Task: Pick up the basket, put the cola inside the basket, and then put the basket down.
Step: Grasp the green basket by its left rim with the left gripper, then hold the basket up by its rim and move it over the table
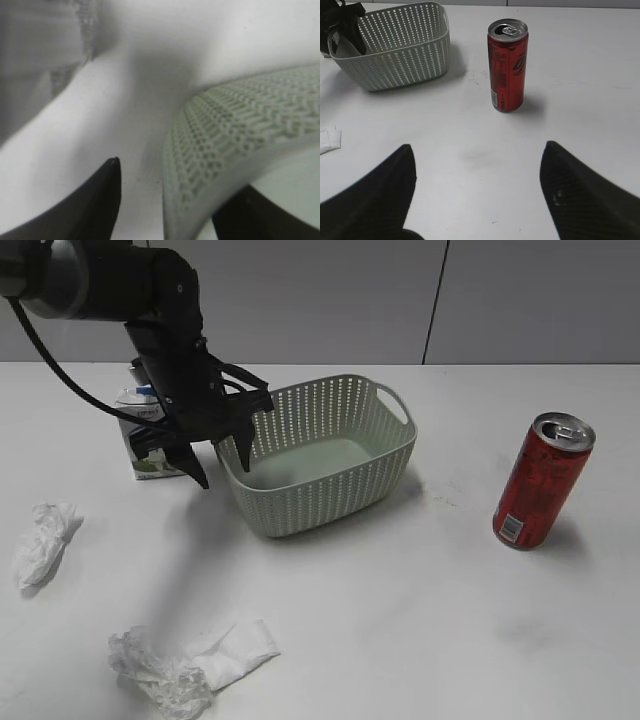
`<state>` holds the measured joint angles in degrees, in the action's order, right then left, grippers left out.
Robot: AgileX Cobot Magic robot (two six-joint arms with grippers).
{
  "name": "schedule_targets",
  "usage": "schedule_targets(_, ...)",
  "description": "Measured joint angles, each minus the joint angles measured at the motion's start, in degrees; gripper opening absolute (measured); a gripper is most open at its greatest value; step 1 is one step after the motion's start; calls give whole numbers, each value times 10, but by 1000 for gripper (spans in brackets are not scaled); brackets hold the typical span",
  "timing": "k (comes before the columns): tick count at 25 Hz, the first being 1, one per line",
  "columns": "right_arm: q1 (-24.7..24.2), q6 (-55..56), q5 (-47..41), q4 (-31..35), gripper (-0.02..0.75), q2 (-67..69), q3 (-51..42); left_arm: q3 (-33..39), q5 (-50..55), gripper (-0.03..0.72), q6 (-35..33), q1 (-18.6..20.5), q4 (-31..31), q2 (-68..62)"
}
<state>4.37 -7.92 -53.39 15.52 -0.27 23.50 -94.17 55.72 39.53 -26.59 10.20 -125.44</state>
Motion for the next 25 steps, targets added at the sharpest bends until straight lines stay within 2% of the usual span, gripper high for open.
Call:
schedule_targets(4, 0, 0, 0, 0, 587, 0, 0, 0, -1, 351, 0, 0, 9, 0)
schedule_targets(6, 0, 0, 0, 0, 587, 0, 0, 0, -1, 258, 0, 0, 12, 0)
schedule_targets(9, 0, 0, 0, 0, 587, 0, 0, 0, -1, 80, 0, 0, 12, 0)
schedule_targets(11, 0, 0, 0, 0, 587, 0, 0, 0, 0, 7, -1, 0, 11, -1)
schedule_targets(16, 0, 0, 0, 0, 587, 0, 0, 0, 20, -4, -24, -1, 11, 6)
schedule_targets(19, 0, 0, 0, 0, 587, 0, 0, 0, 46, -4, -73, 3, 11, 26)
schedule_targets(25, 0, 0, 0, 0, 587, 0, 0, 0, 98, -4, -139, 4, -33, 79)
